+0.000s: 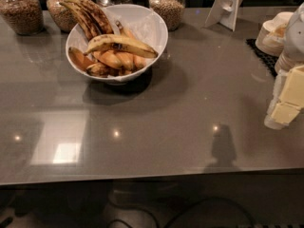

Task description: Pick banana from white bowl

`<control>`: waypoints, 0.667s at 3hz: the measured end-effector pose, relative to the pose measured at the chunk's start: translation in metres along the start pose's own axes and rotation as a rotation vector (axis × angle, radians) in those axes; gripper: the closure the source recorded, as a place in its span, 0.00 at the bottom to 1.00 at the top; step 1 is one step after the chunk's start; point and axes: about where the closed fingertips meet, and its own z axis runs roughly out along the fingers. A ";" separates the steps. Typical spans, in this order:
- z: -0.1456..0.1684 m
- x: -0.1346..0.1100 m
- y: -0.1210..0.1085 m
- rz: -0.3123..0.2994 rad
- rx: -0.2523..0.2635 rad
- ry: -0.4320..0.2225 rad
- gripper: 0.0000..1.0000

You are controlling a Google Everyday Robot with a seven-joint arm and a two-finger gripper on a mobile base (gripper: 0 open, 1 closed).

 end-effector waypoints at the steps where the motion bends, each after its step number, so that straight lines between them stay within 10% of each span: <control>1: 0.000 0.000 0.000 0.000 0.000 0.000 0.00; 2: 0.001 -0.007 -0.005 -0.001 0.020 -0.033 0.00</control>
Offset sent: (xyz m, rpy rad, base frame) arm 0.0160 0.0112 0.0000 0.0598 -0.0450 0.0125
